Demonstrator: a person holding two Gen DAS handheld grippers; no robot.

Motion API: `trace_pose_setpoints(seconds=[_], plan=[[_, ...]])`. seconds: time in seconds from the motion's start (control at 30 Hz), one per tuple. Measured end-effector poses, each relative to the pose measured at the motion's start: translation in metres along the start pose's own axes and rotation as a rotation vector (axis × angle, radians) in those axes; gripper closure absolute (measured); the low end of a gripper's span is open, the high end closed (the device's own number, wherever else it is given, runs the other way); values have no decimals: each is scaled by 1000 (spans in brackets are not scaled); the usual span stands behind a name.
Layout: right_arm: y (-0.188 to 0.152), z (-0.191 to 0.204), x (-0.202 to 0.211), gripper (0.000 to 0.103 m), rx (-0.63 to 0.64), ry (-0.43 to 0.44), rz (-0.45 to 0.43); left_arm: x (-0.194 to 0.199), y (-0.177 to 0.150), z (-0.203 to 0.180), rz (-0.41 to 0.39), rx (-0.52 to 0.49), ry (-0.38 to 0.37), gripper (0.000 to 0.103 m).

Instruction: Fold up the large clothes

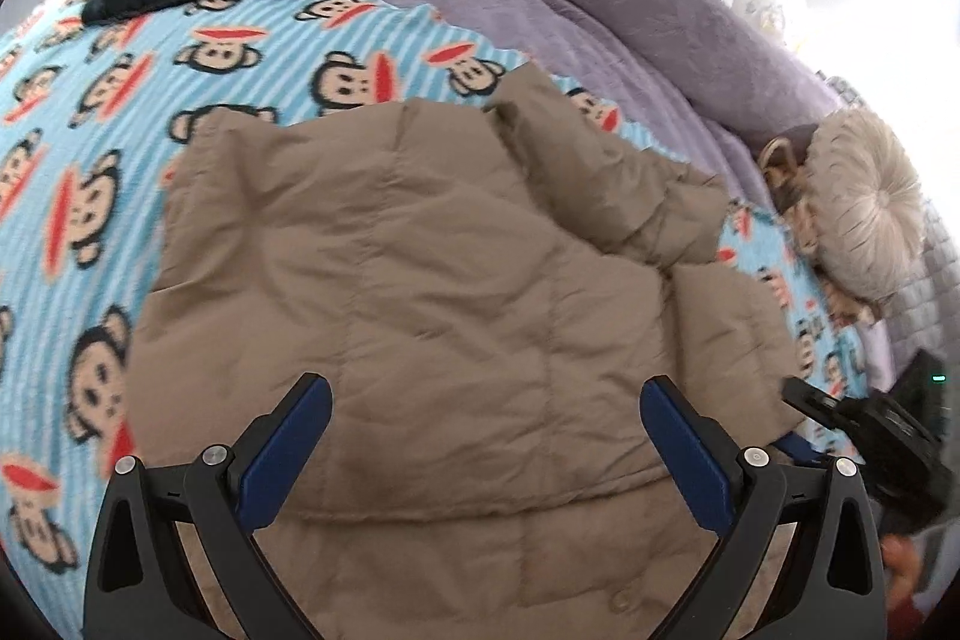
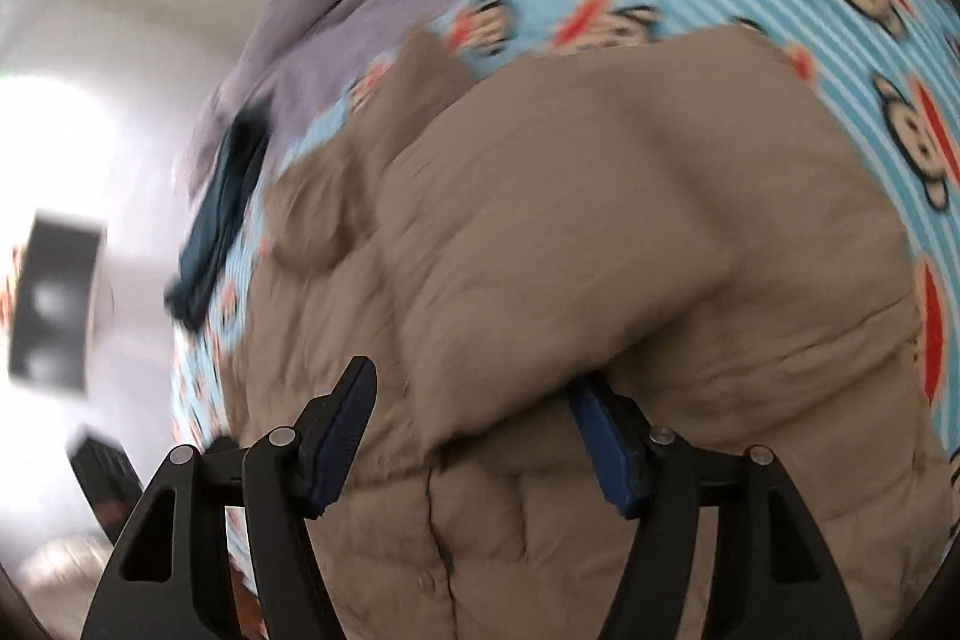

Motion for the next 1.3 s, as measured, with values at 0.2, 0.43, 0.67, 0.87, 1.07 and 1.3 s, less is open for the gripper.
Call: trace_pose_setpoints(seconds=[0.2,0.43,0.67,0.87,1.07,1.3], plan=[[14,55,-17,92,224,7,-34,10,10,7,-6,75,-101,0],[-63,150,-43,92,772,35,28,23,15,22,11,144,-162,0],[-117,130,-48,38,938,-24,159,14,3,11,57,135,-190,0],[-92,67,-1,35,773,-70,189,-9,-10,-8,114,122,-198,0],[-28,-44,45,35,382,-176,153,-34,-22,-26,151,96,-166,0],[30,-121,61,90,30,-189,49,-44,-31,-37,192,33,-99,86]])
Point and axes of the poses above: each gripper's, at about its wrist camera, not at the fingertips, and x roughly against the way its jaws point, z to its left, y to its top, the point moved 9 cm from there along -x, roughly the way its jaws point, and after that the axes turned 15 degrees about -z, right-handed, at the moved point
